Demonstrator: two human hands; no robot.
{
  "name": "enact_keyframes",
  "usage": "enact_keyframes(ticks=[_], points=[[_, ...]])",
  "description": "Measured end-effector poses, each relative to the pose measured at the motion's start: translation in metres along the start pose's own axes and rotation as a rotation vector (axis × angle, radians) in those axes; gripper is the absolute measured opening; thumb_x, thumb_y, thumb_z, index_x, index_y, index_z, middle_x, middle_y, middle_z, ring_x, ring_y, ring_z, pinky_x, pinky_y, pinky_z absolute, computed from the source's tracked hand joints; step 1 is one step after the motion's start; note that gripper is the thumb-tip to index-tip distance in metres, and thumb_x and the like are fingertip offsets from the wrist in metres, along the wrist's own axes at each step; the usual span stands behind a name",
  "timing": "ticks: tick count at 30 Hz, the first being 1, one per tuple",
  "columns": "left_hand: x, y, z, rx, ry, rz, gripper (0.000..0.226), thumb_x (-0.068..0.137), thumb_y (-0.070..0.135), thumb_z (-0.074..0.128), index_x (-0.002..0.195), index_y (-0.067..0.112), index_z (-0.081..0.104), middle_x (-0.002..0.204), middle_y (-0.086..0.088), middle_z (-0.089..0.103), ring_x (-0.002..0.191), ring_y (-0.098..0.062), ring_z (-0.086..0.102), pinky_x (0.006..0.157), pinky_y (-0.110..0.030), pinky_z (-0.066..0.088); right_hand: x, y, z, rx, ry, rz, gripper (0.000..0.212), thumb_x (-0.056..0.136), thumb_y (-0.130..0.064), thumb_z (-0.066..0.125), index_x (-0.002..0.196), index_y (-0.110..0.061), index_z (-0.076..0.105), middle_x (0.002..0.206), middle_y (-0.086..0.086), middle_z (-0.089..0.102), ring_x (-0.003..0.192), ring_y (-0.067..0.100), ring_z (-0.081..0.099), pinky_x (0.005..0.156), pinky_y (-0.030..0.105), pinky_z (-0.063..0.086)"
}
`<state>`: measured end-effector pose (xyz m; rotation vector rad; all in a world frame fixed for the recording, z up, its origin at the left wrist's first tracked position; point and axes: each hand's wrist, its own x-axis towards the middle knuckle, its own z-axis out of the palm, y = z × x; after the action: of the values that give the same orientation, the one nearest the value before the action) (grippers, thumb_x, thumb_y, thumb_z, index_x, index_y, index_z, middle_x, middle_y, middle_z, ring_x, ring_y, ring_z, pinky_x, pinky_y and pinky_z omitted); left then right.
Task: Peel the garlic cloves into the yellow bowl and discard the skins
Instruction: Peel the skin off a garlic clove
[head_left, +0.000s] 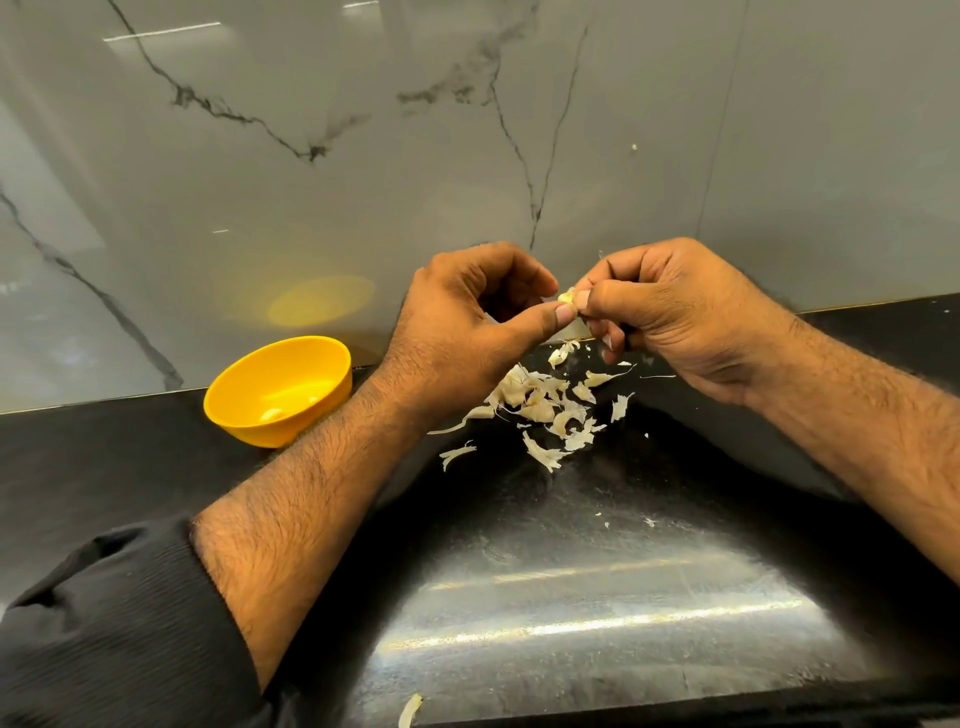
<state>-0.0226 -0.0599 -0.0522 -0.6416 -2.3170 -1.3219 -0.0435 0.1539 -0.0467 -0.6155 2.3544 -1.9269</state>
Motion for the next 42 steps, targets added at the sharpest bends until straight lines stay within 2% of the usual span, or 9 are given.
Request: enact_keyframes(ticks=[3,9,16,19,23,25,31,38,42], points=[[0.0,0.0,-0.001,-0.01,-0.02,0.007,0.01,0.094,0.02,0.082,0.102,0.014,0.079,0.086,0.002,0.078,0.078,-0.015,0.076,0.073,-0.029,0.064,0.0,-0.001,-0.001,-0.027,-0.004,-0.015,0.013,0.096,-0.008,0.071,0.097,0.004,0.075,0.067,0.004,0.064,0.058,0.013,0.055,0.068,0.041,0.053],[0.0,0.002,-0.001,0.022,-0.024,0.03,0.009,0.095,0.019,0.08,0.101,0.014,0.083,0.082,0.008,0.078,0.074,-0.008,0.074,0.069,-0.019,0.057,-0.002,-0.001,-0.002,-0.094,-0.011,-0.076,0.011,0.097,-0.01,0.071,0.096,-0.001,0.077,0.07,0.007,0.066,0.061,0.015,0.057,0.068,0.041,0.056],[-0.001,0.003,0.001,0.038,0.02,0.051,0.012,0.095,0.019,0.08,0.106,0.013,0.08,0.082,0.004,0.077,0.073,-0.013,0.075,0.066,-0.023,0.061,0.0,0.001,-0.003,-0.116,0.002,-0.111,0.012,0.097,-0.01,0.07,0.096,0.0,0.076,0.069,0.004,0.066,0.061,0.014,0.057,0.067,0.038,0.057],[-0.001,0.004,0.0,0.051,0.033,0.09,0.007,0.095,0.017,0.08,0.1,0.012,0.08,0.08,0.003,0.077,0.072,-0.014,0.075,0.065,-0.023,0.06,0.0,0.002,-0.002,-0.128,0.008,-0.127,0.011,0.097,-0.011,0.071,0.095,-0.002,0.077,0.07,0.006,0.067,0.062,0.015,0.059,0.067,0.039,0.057],[0.0,0.002,0.001,0.073,0.033,0.042,0.007,0.096,0.018,0.077,0.097,0.013,0.083,0.078,0.004,0.078,0.071,-0.016,0.075,0.067,-0.037,0.065,-0.001,0.003,0.0,-0.168,0.014,-0.154,0.009,0.097,-0.013,0.073,0.093,-0.006,0.077,0.074,0.008,0.07,0.066,0.02,0.062,0.066,0.04,0.058],[-0.001,0.001,0.003,-0.003,0.014,-0.023,0.007,0.097,0.016,0.077,0.099,0.011,0.082,0.08,0.0,0.079,0.071,-0.018,0.076,0.068,-0.038,0.066,-0.001,0.002,-0.001,-0.182,0.014,-0.171,0.009,0.096,-0.014,0.073,0.092,-0.007,0.078,0.075,0.01,0.071,0.067,0.021,0.063,0.065,0.039,0.058],[-0.002,0.006,0.001,-0.412,-0.082,-0.229,0.016,0.098,0.003,0.07,0.11,-0.007,0.073,0.093,-0.022,0.078,0.076,-0.023,0.074,0.067,-0.028,0.061,-0.001,0.002,-0.001,-0.136,0.004,-0.16,0.009,0.097,-0.01,0.071,0.094,-0.005,0.077,0.072,0.005,0.07,0.065,0.019,0.062,0.066,0.038,0.057],[0.0,0.007,-0.002,-0.545,-0.029,-0.283,0.01,0.095,0.0,0.072,0.105,-0.001,0.073,0.093,-0.017,0.077,0.081,-0.027,0.077,0.073,-0.031,0.064,-0.003,-0.001,0.0,-0.146,-0.024,-0.157,0.009,0.098,-0.009,0.07,0.094,-0.005,0.076,0.073,0.006,0.07,0.066,0.02,0.062,0.066,0.036,0.058],[0.002,0.005,-0.008,-0.579,-0.009,-0.291,0.012,0.094,0.0,0.073,0.106,0.002,0.074,0.099,-0.017,0.079,0.085,-0.025,0.076,0.077,-0.031,0.062,-0.004,-0.001,0.0,-0.227,-0.045,-0.119,0.009,0.09,-0.008,0.077,0.082,-0.007,0.076,0.066,0.005,0.068,0.061,0.017,0.061,0.065,0.034,0.057]])
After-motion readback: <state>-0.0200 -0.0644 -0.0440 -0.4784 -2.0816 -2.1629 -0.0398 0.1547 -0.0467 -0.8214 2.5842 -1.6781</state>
